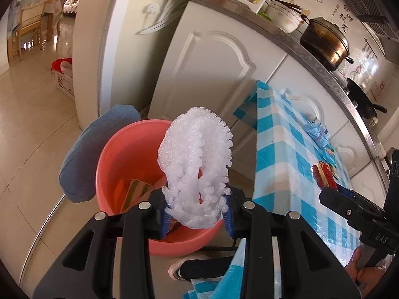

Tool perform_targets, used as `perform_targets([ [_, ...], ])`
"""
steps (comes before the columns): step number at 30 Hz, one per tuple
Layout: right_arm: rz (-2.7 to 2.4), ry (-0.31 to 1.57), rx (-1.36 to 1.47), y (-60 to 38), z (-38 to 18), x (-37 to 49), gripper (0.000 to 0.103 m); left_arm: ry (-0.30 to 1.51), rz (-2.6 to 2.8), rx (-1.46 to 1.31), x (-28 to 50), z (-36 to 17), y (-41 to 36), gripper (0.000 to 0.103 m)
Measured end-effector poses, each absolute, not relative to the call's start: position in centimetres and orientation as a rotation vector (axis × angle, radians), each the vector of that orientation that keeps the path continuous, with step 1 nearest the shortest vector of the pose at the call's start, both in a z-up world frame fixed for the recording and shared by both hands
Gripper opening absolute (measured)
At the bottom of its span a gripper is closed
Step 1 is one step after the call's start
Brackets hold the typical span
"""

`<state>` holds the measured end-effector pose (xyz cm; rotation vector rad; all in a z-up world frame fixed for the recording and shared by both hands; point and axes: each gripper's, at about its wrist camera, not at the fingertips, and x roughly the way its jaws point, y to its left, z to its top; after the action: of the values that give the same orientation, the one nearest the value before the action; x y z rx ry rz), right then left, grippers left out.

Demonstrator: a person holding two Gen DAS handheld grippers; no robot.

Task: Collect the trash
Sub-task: 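Carry the foam net and red packet over the red bucket with both tools, then open both tools to drop the foam net and packet into the bucket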

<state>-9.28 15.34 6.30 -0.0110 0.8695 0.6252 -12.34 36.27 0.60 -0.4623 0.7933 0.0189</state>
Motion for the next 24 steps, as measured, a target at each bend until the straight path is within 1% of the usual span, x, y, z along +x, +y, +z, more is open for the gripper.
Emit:
perform_targets([
  [9, 0.717, 0.923, -0.130, 22.5, 4.6, -8.0, 0.065, 0.834, 0.078, -0.501, -11.5, -2.0, 39.0, 0.036],
  [11, 0.730, 0.930, -0.141, 23.4, 4.3, -7.6, 0.065, 0.848, 0.082, -0.503, -11.1, -2.7, 39.3, 0.038],
  [13, 0.736, 0.938, -0.153, 24.4, 3.9, -7.2, 0.065, 0.863, 0.094, -0.502, -10.6, -3.3, 39.5, 0.043],
  [16, 0.734, 0.952, -0.142, 24.7, 3.2, -6.5, 0.065, 0.892, 0.107, -0.516, -10.0, -4.5, 39.9, 0.046],
  [18, 0.731, 0.955, -0.106, 24.2, 3.1, -6.3, 0.066, 0.901, 0.115, -0.528, -9.9, -5.2, 40.1, 0.052],
  [20, 0.715, 0.951, -0.086, 23.5, 3.2, -6.3, 0.072, 0.906, 0.117, -0.524, -9.8, -5.6, 40.1, 0.063],
  [21, 0.699, 0.948, -0.076, 23.1, 3.3, -6.3, 0.074, 0.912, 0.120, -0.522, -9.8, -5.8, 40.1, 0.075],
  [22, 0.690, 0.948, -0.058, 22.5, 3.4, -6.3, 0.079, 0.914, 0.124, -0.522, -9.9, -5.9, 40.0, 0.079],
  [23, 0.686, 0.946, -0.038, 21.9, 3.6, -6.0, 0.081, 0.912, 0.121, -0.523, -9.9, -5.9, 40.0, 0.079],
  [24, 0.675, 0.943, -0.019, 21.3, 3.7, -5.9, 0.081, 0.913, 0.115, -0.523, -10.0, -5.9, 39.9, 0.081],
])
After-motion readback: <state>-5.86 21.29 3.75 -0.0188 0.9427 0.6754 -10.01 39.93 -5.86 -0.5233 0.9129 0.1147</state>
